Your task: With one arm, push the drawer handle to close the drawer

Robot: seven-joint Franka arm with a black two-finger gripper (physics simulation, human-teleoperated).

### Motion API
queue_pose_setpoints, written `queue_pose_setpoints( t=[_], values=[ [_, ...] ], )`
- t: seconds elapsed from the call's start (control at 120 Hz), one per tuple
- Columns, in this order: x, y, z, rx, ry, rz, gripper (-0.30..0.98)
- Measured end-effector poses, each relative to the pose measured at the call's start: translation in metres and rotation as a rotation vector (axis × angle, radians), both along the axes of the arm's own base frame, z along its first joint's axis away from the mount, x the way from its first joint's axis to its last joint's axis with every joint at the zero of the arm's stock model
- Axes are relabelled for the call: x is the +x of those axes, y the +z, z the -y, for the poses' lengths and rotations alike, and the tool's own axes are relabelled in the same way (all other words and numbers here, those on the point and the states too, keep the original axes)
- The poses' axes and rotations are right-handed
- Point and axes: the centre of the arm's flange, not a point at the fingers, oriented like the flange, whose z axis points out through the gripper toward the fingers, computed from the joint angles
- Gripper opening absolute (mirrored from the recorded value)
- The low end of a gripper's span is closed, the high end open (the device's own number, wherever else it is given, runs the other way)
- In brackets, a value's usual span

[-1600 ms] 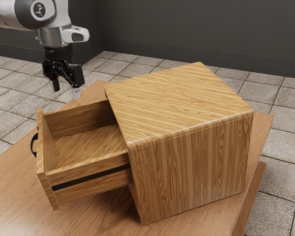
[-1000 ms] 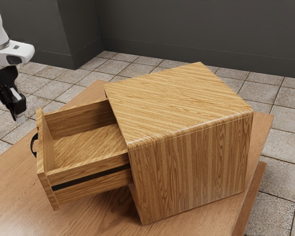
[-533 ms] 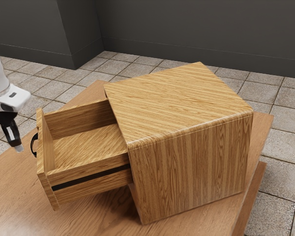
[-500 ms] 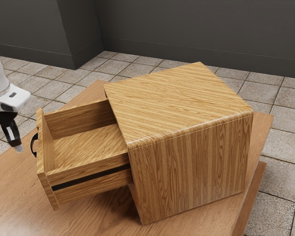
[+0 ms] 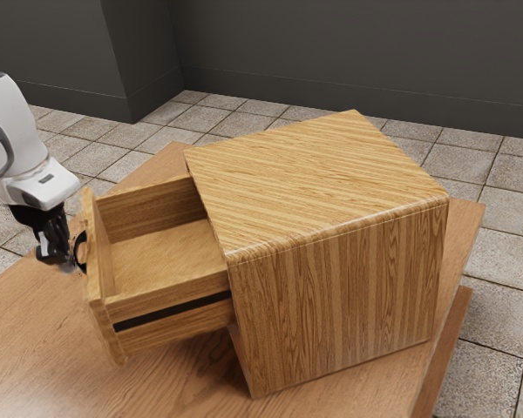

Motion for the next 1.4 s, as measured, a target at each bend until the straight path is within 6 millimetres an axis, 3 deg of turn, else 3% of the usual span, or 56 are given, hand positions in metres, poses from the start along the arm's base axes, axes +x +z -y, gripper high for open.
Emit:
queue_pose_setpoints(
  t=[0.158, 0.408, 0.65, 1.058, 1.233, 1.4],
  values=[
    [0.012, 0.005, 0.029, -0.012, -0.074, 0.018, -0.09],
    [0.030, 0.010, 0.056, -0.078, -0.111, 0.073, -0.10],
    [0.054, 0.022, 0.066, -0.092, -0.116, 0.119, -0.10],
    [0.089, 0.013, 0.090, -0.146, -0.106, 0.132, -0.10],
    [0.110, 0.018, 0.109, -0.177, -0.112, 0.152, -0.09],
    [0.110, 0.019, 0.110, -0.190, -0.101, 0.158, -0.10]
  ],
)
